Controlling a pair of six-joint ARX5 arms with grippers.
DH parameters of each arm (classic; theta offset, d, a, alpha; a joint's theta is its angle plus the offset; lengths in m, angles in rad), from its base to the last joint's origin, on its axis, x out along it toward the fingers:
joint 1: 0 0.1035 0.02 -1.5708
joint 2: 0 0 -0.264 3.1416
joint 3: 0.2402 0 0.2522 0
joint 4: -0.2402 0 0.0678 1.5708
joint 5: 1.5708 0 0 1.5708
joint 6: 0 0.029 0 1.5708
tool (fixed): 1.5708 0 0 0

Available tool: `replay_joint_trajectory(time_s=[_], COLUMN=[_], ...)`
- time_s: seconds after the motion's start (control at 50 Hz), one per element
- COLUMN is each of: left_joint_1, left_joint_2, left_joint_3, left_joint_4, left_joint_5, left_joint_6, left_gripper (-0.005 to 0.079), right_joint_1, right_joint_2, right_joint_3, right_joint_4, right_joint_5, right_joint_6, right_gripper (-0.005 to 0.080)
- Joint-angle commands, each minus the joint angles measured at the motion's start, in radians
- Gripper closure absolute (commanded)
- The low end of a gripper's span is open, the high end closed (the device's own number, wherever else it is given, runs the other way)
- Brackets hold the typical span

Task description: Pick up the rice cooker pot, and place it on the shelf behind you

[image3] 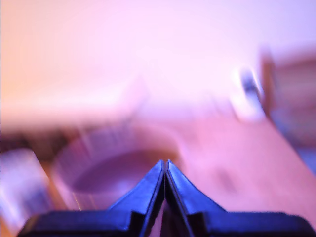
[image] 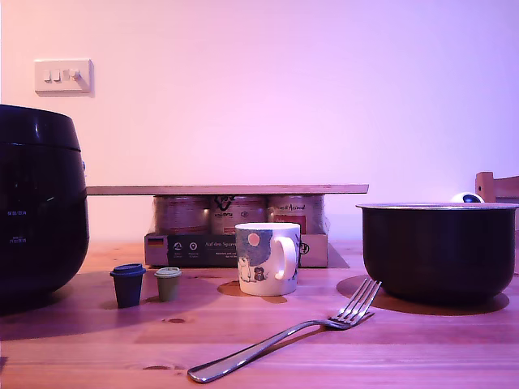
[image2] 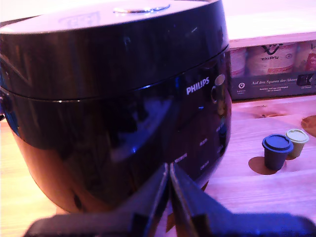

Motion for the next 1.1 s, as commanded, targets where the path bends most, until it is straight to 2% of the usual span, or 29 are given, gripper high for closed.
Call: replay_joint_trajectory(time_s=[0.0, 0.1, 0.2, 0.34, 0.5, 0.8, 0.94, 1.08], left_joint_1=[0.001, 0.001, 0.001, 0.001, 0.001, 0.001, 0.001, -0.055], left_joint_2=[-0.01, -0.01, -0.01, -0.01, -0.01, -0.01, -0.01, -0.01], left_joint_3=[-0.034, -0.034, -0.034, -0.034, -0.034, -0.034, -0.034, -0.034], left_joint_4=[-0.019, -0.018, -0.018, -0.018, -0.018, -0.018, -0.012, -0.015], left_joint_5=[0.0, 0.001, 0.0, 0.0, 0.0, 0.005, 0.059, 0.089], left_joint_6=[0.003, 0.003, 0.003, 0.003, 0.003, 0.003, -0.05, -0.072], left_gripper=[0.0761, 0.0761, 0.0761, 0.0761, 0.0761, 0.0761, 0.0761, 0.0761], right_joint_1=[0.005, 0.005, 0.005, 0.005, 0.005, 0.005, 0.005, 0.005], right_joint_2=[-0.006, -0.006, -0.006, -0.006, -0.005, -0.003, 0.007, 0.02], right_joint_3=[0.014, 0.032, 0.062, 0.127, 0.206, 0.242, 0.242, 0.242], right_joint_4=[0.049, 0.085, 0.078, -0.004, -0.114, -0.198, -0.222, -0.225], right_joint_5=[-0.019, -0.057, -0.134, -0.237, -0.249, -0.248, -0.248, -0.253], right_joint_6=[0.069, 0.145, 0.18, 0.182, 0.167, 0.088, 0.088, 0.088], right_gripper=[0.0765, 0.0765, 0.0765, 0.0765, 0.0765, 0.0765, 0.0765, 0.0765])
